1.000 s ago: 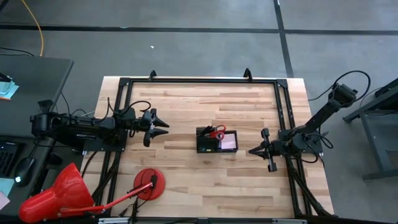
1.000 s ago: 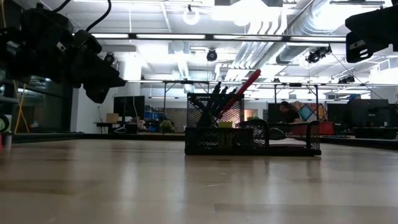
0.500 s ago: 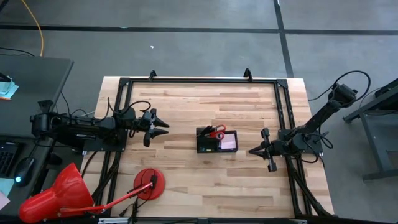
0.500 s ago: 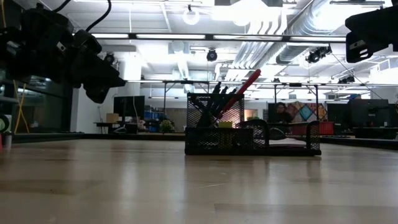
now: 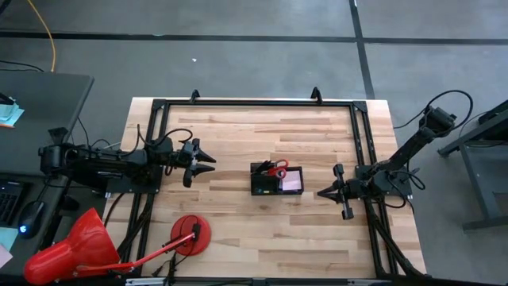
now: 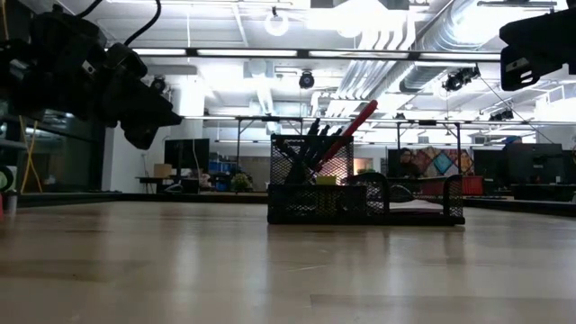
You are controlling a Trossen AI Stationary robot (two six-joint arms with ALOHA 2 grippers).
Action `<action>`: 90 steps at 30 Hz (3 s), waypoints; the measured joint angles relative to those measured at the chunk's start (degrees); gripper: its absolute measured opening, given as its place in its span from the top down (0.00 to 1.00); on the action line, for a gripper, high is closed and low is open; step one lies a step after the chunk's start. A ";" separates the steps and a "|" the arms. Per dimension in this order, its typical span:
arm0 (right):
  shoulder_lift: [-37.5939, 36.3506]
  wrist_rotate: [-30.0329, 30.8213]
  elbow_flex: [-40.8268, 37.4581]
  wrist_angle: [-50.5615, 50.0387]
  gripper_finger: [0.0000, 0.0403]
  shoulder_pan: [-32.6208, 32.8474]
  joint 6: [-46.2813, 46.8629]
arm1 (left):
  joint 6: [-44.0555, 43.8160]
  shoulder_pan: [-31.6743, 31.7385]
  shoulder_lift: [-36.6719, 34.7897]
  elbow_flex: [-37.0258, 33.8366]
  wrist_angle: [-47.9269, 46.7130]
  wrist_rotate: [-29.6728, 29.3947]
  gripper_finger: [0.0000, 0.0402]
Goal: Pick and place office supplies into organizer
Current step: Return to Home Position
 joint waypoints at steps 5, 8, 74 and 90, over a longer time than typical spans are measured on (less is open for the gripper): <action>-0.01 0.01 0.00 0.00 0.98 0.00 -0.01 | 0.00 0.00 0.00 0.01 0.02 0.00 0.64; -0.01 0.01 0.00 0.00 0.98 0.01 -0.01 | -0.02 0.00 0.00 0.01 0.02 0.00 0.64; -41.98 0.09 0.01 -40.42 0.99 -25.09 -0.44 | -0.02 -0.02 -2.27 0.00 -1.90 -1.41 0.64; -41.45 -0.23 0.02 -40.45 0.98 -25.62 -0.02 | -0.02 -0.02 -2.27 0.00 -1.91 -1.53 0.64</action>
